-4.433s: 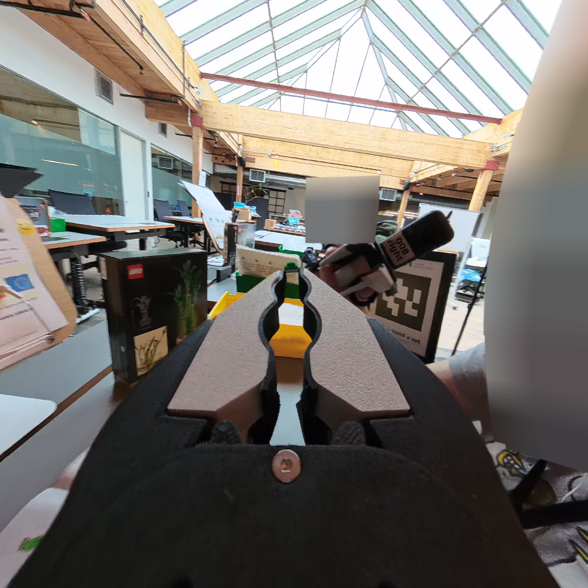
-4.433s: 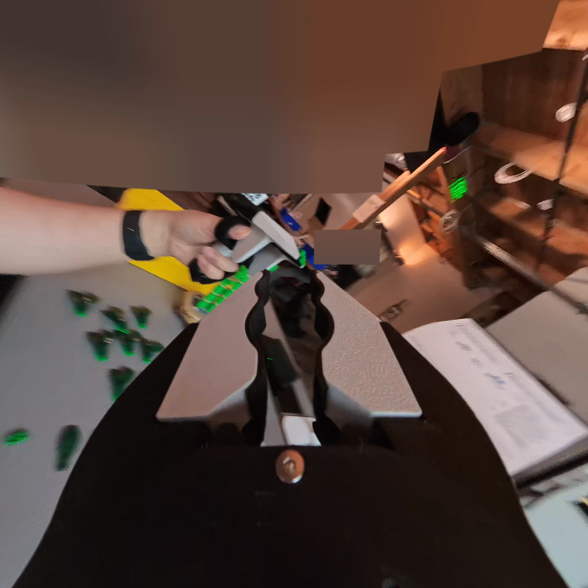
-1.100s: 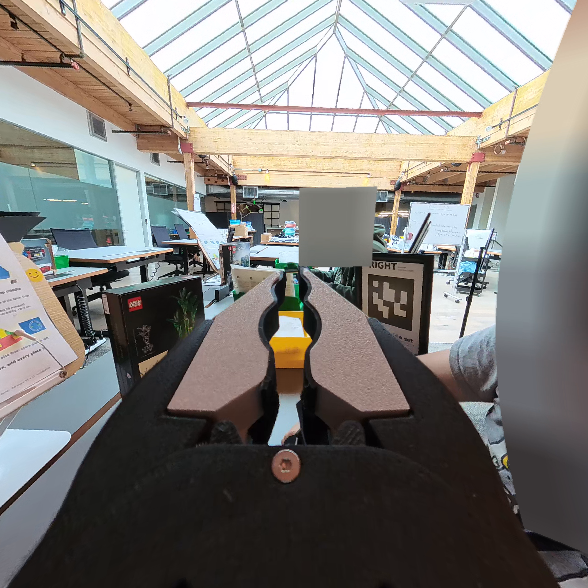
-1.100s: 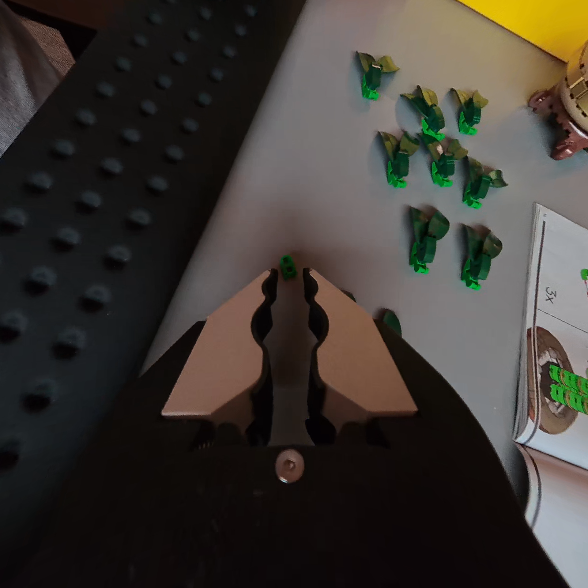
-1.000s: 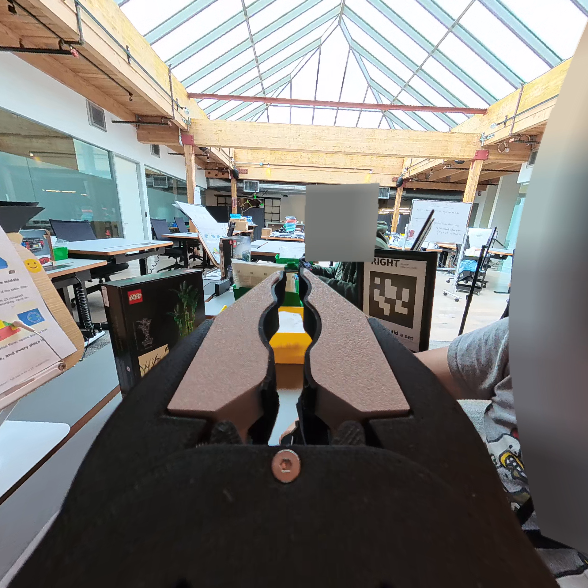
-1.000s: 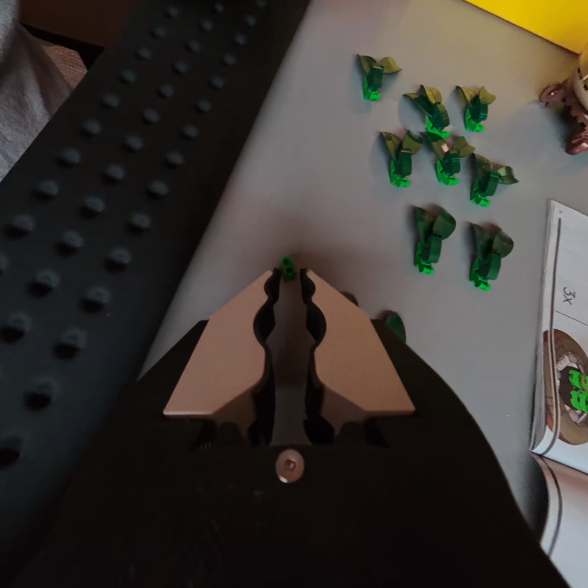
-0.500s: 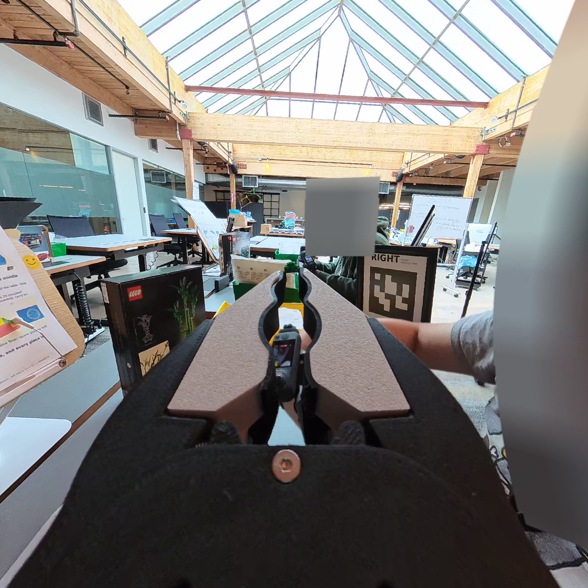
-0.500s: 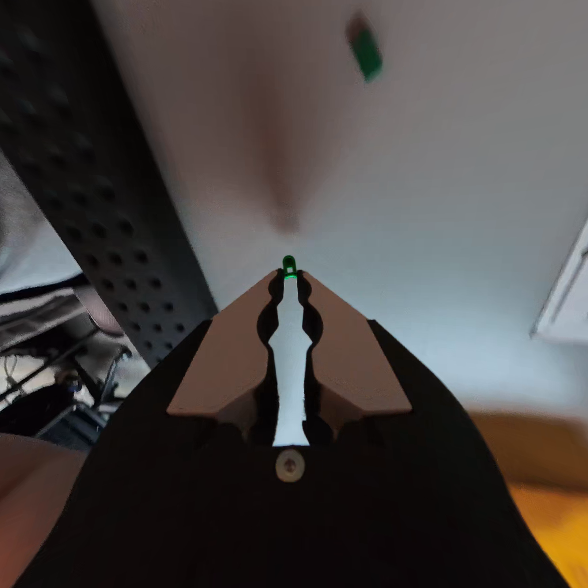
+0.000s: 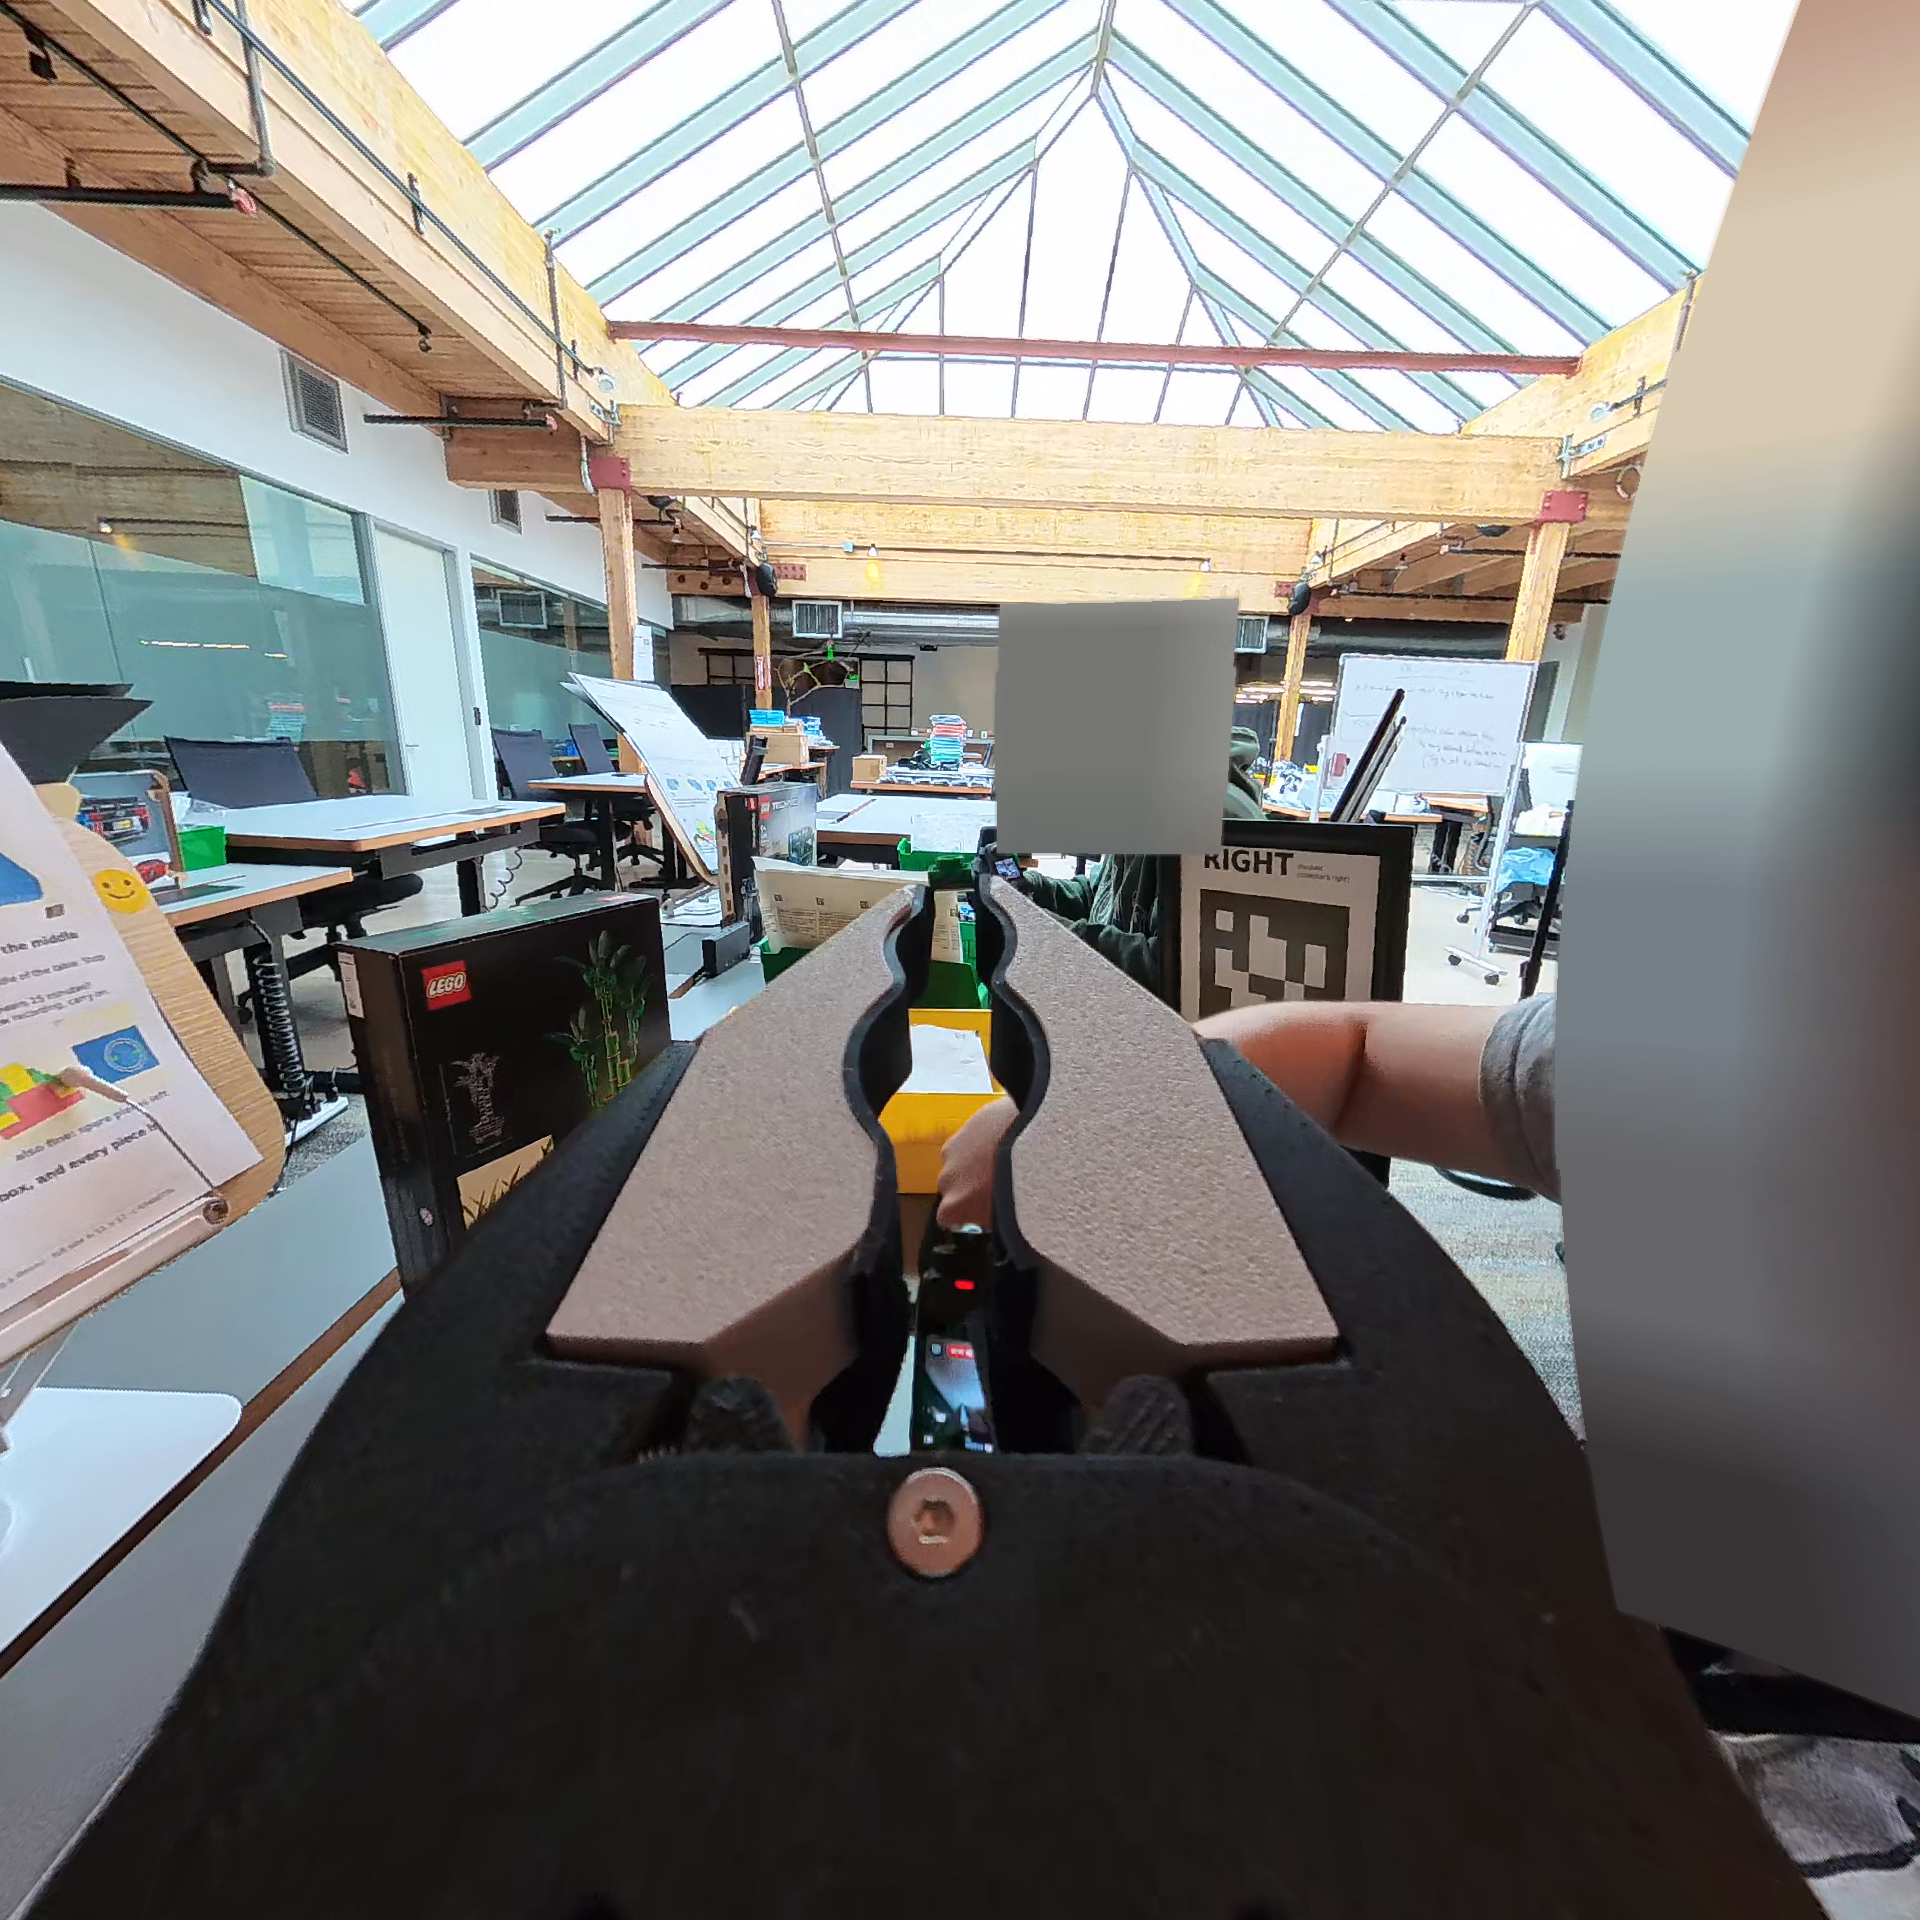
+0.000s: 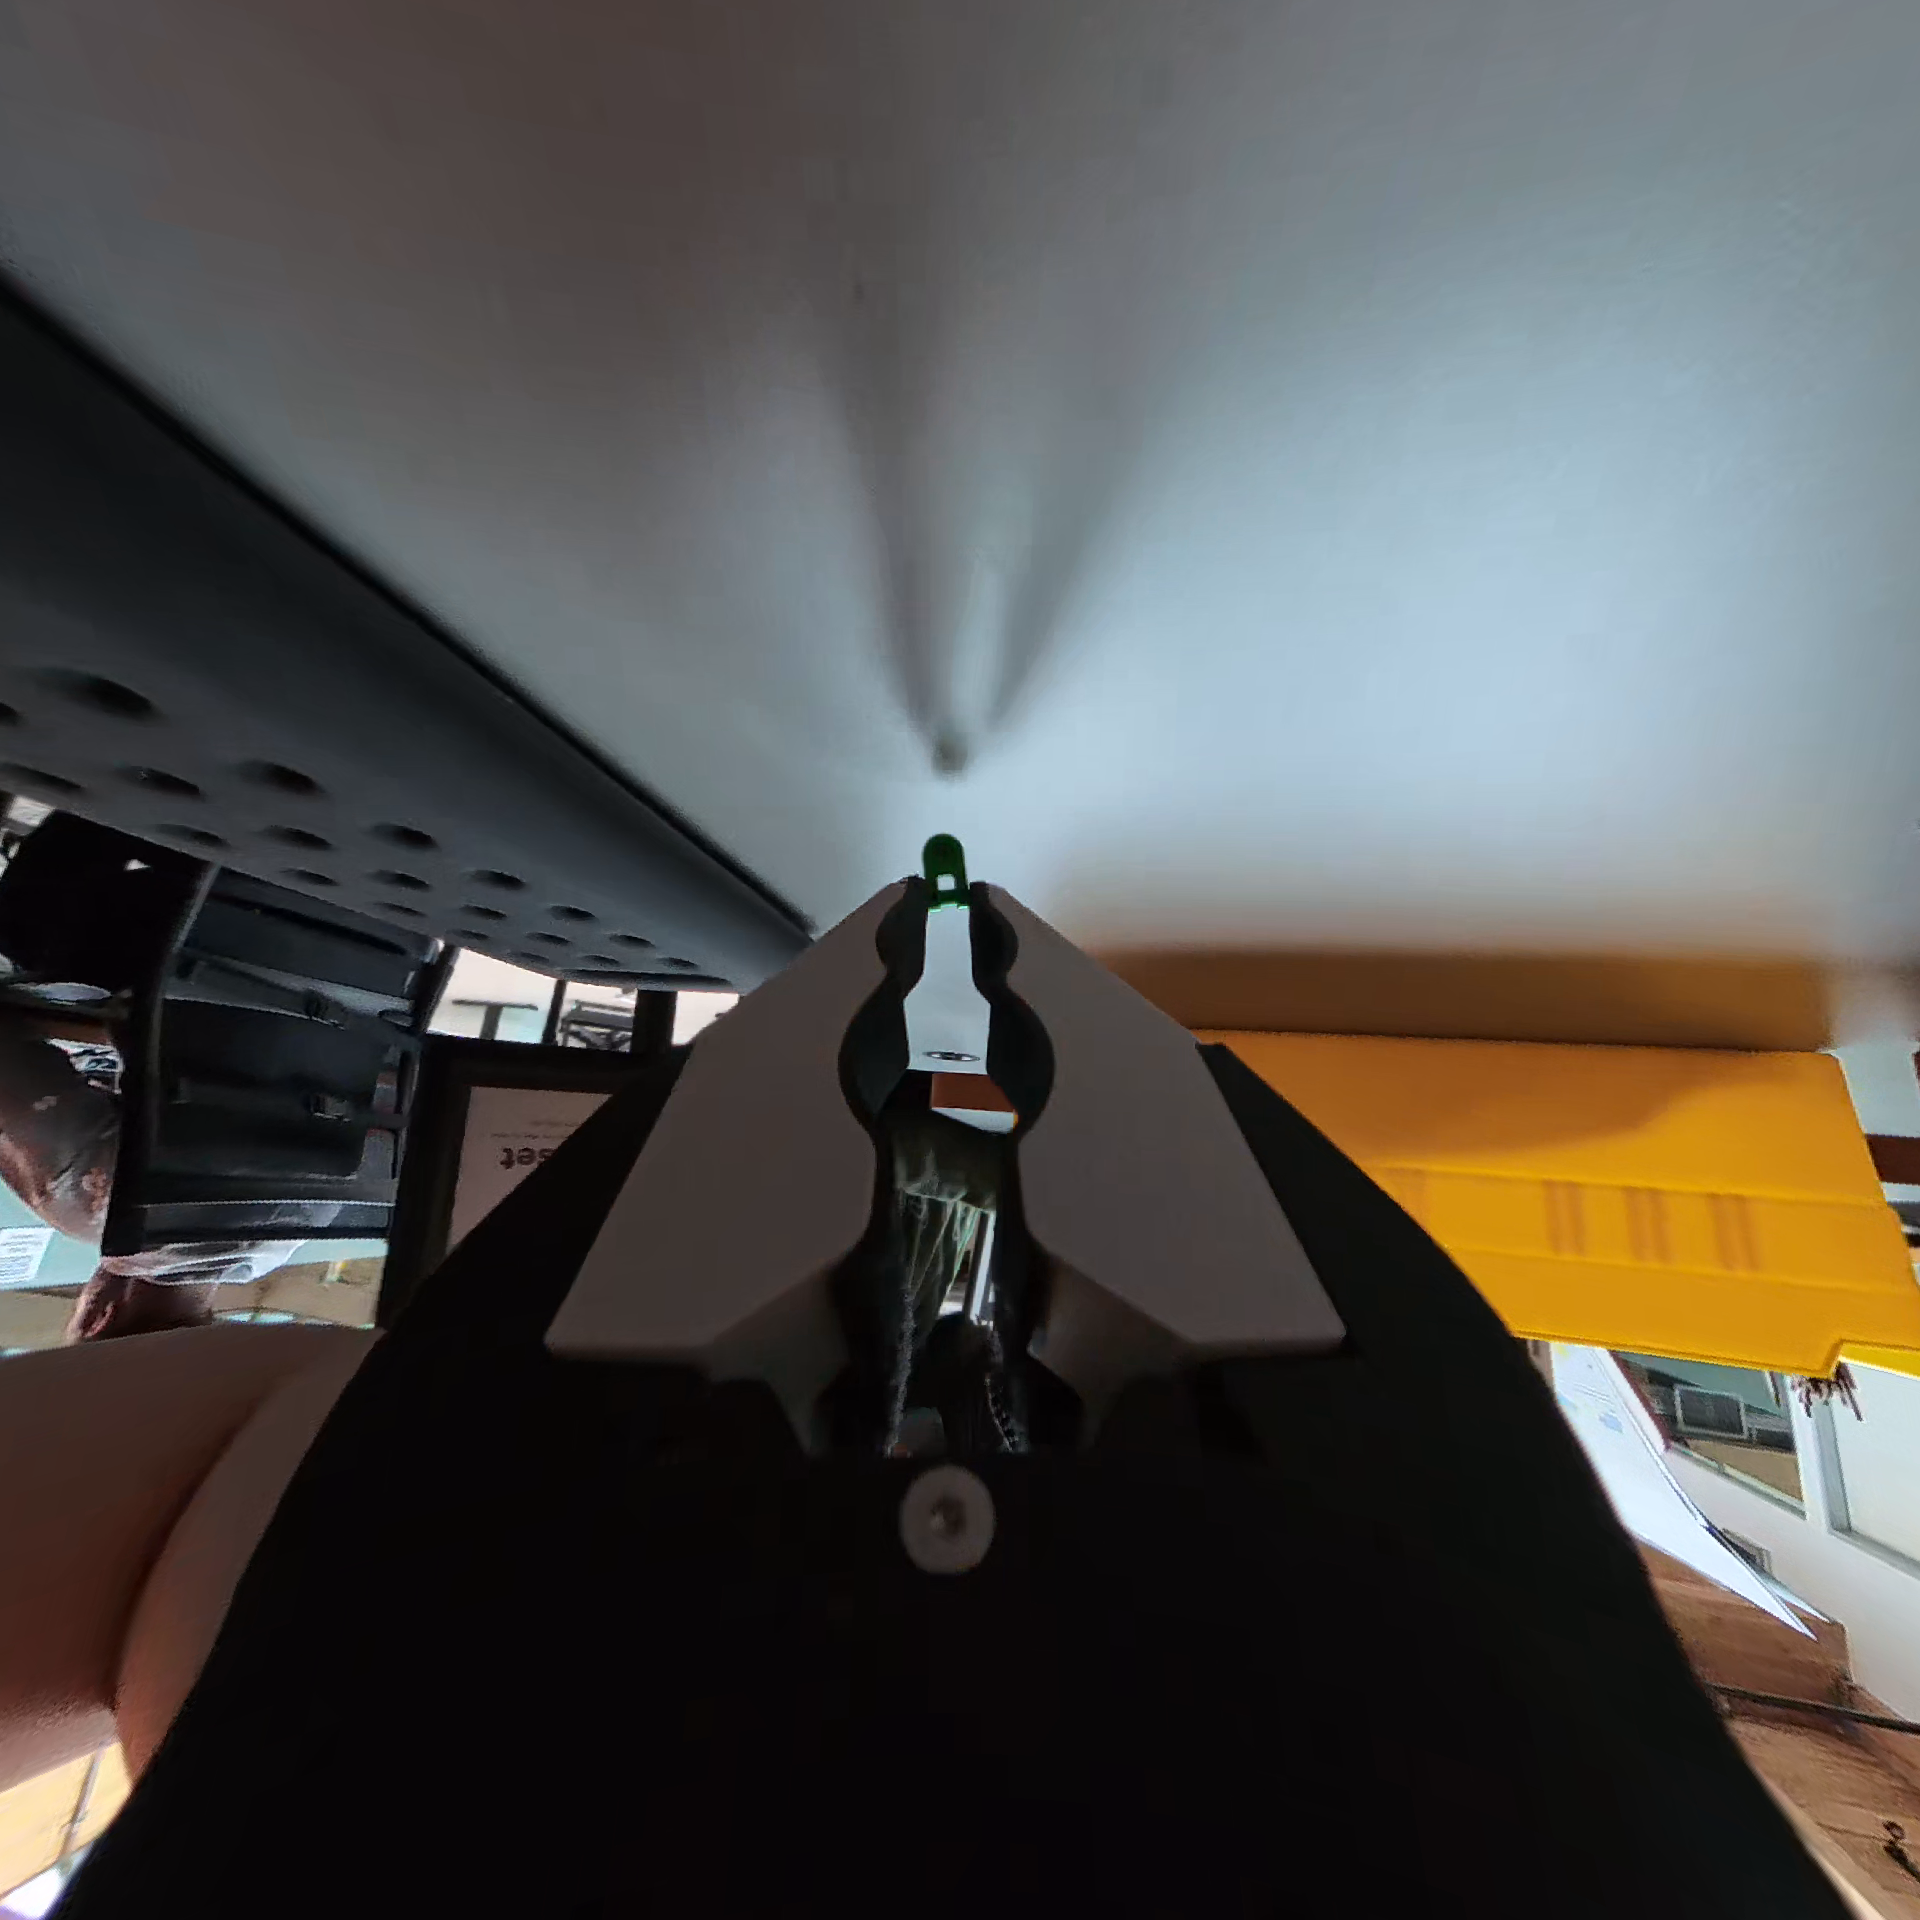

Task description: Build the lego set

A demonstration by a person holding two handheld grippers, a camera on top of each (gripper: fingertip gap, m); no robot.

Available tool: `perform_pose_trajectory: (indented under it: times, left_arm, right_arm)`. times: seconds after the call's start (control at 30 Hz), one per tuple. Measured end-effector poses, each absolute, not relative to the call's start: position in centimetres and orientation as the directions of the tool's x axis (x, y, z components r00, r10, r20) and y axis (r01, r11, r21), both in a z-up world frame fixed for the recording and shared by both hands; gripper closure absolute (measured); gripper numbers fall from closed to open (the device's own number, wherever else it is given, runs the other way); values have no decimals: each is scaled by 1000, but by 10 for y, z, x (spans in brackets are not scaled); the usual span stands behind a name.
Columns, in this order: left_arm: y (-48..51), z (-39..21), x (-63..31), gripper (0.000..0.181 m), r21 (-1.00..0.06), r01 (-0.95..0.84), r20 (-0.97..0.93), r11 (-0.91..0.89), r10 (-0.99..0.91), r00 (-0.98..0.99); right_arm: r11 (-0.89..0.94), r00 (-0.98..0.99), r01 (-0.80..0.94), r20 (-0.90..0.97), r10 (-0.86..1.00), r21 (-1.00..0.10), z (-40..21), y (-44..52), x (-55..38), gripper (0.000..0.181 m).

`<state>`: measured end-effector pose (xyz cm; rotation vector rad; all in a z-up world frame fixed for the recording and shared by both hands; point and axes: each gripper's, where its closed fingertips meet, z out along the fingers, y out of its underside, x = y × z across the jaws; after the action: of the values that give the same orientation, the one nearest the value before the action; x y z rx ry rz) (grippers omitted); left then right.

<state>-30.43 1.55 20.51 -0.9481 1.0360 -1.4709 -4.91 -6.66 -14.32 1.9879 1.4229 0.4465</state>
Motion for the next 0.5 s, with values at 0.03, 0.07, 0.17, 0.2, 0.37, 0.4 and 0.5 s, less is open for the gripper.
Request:
perform_pose_trajectory:
  times: [0.03, 0.07, 0.17, 0.2, 0.37, 0.4, 0.5]
  left_arm:
    - [16, 205, -304, 176, -950, 304, 32, -71, -991, -132]
    - [16, 205, -304, 176, -950, 304, 33, -72, -991, -133]
    - [15, 205, -304, 176, -950, 302, 35, -75, -990, -135]
    - [15, 205, -303, 176, -950, 302, 34, -75, -990, -136]
    - [14, 205, -303, 176, -951, 302, 33, -74, -990, -140]
    - [14, 205, -303, 176, -951, 301, 34, -75, -990, -140]
    - [14, 204, -302, 176, -951, 298, 38, -79, -989, -143]
  right_arm:
    - [-203, 357, 706, -93, 930, 678, -144, -67, -51, 175]
    - [-196, 350, 704, -93, 932, 683, -146, -68, -53, 175]
    - [-175, 334, 702, -102, 937, 690, -151, -67, -58, 175]
    - [-170, 331, 693, -100, 938, 700, -150, -67, -58, 175]
    - [-178, 333, 698, -93, 938, 694, -151, -67, -63, 175]
    - [-184, 333, 702, -90, 939, 688, -151, -66, -64, 175]
    - [-195, 336, 717, -87, 938, 669, -153, -65, -68, 175]
